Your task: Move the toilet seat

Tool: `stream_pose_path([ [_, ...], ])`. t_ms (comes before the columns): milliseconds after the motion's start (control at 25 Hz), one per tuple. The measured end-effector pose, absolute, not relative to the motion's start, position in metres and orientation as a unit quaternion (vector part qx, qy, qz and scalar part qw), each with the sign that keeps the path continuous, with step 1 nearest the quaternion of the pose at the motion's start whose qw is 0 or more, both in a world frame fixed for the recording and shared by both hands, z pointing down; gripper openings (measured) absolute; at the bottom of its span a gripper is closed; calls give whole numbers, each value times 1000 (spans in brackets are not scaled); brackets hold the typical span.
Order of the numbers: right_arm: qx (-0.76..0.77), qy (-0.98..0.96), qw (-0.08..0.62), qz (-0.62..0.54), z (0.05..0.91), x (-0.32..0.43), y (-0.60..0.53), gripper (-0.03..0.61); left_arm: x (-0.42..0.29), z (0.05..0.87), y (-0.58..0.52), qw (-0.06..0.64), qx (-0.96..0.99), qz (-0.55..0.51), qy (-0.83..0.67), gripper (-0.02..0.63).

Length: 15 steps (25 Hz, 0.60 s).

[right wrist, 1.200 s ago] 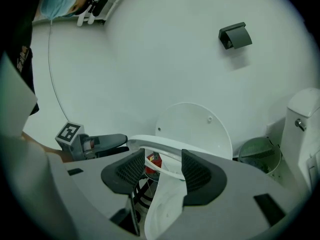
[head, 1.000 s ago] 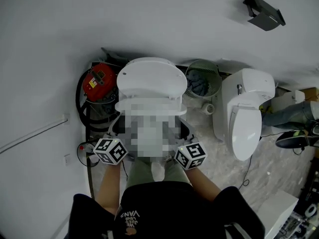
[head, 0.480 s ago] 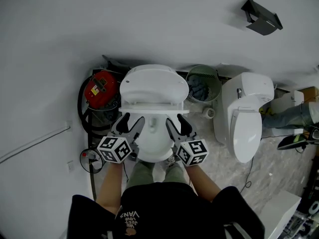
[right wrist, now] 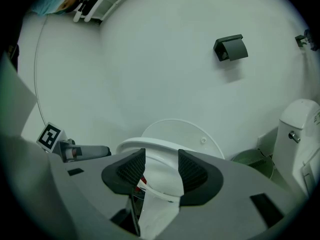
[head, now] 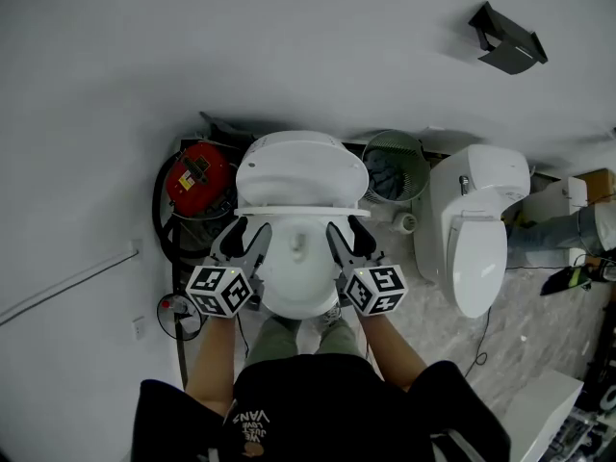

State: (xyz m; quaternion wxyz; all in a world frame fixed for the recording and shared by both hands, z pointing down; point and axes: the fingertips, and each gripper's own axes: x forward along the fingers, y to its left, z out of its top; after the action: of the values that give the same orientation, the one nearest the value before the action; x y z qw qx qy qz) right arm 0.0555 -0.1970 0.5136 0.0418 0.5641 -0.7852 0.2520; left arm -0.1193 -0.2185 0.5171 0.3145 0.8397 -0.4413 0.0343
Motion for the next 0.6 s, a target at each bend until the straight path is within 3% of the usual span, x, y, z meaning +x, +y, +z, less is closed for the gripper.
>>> stream_pose_path([
  [600,578,-779,36,238,511,60,-238,207,-140,514,-226,277,840,69,-461,69],
])
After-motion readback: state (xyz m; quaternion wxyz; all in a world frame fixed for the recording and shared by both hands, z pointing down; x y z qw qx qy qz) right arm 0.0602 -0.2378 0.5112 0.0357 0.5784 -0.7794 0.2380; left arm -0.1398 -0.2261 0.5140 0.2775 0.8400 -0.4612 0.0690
